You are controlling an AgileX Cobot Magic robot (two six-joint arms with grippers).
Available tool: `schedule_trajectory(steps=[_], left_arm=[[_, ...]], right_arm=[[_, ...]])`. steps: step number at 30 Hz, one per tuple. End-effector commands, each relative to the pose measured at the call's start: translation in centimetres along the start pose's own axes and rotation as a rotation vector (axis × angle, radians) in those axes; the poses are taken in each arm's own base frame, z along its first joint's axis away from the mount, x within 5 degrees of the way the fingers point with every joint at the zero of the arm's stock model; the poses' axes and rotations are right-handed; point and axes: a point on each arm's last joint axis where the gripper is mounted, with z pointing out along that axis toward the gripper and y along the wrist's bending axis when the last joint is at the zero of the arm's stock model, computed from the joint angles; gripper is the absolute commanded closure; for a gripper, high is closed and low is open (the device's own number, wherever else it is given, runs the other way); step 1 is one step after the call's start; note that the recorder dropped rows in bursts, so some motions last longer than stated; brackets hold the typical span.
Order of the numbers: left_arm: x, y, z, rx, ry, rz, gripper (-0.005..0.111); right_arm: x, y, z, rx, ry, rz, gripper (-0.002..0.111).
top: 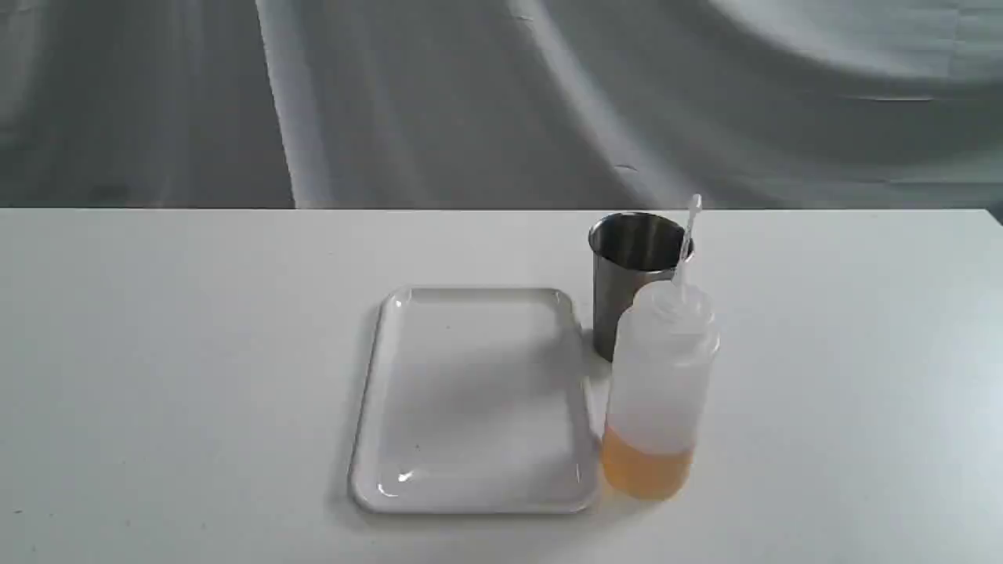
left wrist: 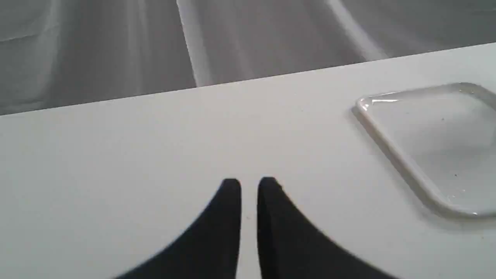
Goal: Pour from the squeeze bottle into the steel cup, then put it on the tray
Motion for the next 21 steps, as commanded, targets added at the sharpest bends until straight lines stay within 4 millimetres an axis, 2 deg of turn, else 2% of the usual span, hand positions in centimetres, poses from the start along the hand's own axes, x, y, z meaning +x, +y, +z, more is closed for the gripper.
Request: schedule_trajectory(steps=[1,9,14,21], left_arm=[[0.1,0.0,0.0,0.002,-0.007,-0.001,0.098],[0.1,0.0,0.0,0.002,-0.007,-0.001,0.098],[0.1,0.0,0.0,0.002,-0.007,-0.001,0.098],[0.1,0.0,0.0,0.002,-0.007,-0.001,0.098]], right_arm=[[0.1,0.0,0.0,0.007,-0.002,0.006,0.108],[0.1,0.0,0.0,0.002,-0.002,0.02,0.108],[0.2,0.6,0.0,-0.062,0.014,0.209,0.108],[-4.3,0.5,-2.3,-0.064,-0.033,0.182,0.108]])
